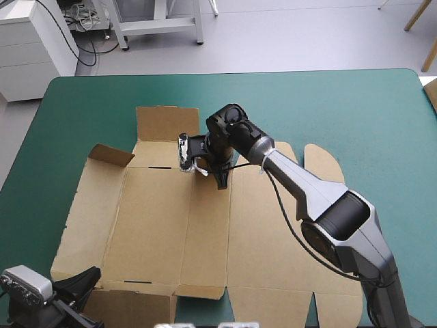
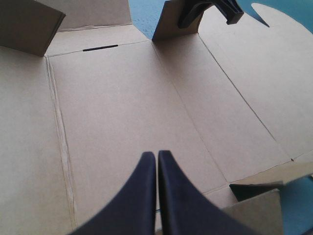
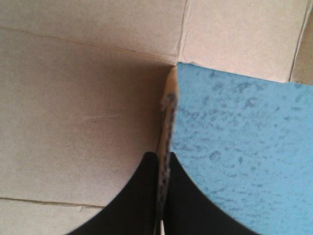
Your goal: Fold the box
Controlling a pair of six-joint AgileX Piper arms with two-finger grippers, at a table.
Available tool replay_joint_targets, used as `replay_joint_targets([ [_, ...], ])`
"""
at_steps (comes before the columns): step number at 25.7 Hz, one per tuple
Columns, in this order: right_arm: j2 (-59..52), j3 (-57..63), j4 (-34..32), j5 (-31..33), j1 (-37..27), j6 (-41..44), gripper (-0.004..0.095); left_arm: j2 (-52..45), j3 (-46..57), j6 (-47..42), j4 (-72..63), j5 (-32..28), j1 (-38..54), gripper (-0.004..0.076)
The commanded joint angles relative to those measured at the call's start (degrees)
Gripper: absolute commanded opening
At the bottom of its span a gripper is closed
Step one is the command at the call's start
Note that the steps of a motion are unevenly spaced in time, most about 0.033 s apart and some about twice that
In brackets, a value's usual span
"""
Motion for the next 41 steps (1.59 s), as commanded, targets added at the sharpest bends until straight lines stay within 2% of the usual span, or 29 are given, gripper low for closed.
replay_joint_targets([
  [1,-3.63,-1.88,-2.49,-0.81,-1.11,-1.38,-0.0022,0.97,-1.16,-0.23,-0.97,-4.41,-0.49,-0.0008],
  [6,-3.13,-1.88,-2.38,-0.81,-3.25,-1.28,-0.0022,0.97,-1.16,-0.23,-0.97,-4.41,-0.49,-0.0008],
  [18,-1.64,-1.88,-2.84,-0.81,-3.38,0.54,-0.0006,0.97,-1.16,-0.23,-0.97,-4.41,-0.49,-0.0008],
  [26,-1.74,-1.88,-3.22,-0.81,-3.38,3.14,0.0182,0.97,-1.16,-0.23,-0.97,-4.41,-0.49,-0.0008],
  [30,-1.95,-1.99,-3.89,-0.81,-3.38,7.09,0.0369,0.97,-1.16,-0.23,-0.97,-4.41,-0.49,-0.0008],
  [33,-3.08,-2.70,-3.76,-0.81,-3.38,11.52,0.0456,0.97,-1.16,-0.23,-0.97,-4.41,-0.49,-0.0008],
  [41,-9.25,-7.71,-3.85,-0.81,-3.26,20.46,0.0470,0.97,-1.16,-0.23,-0.97,-4.41,-0.49,-0.0008],
])
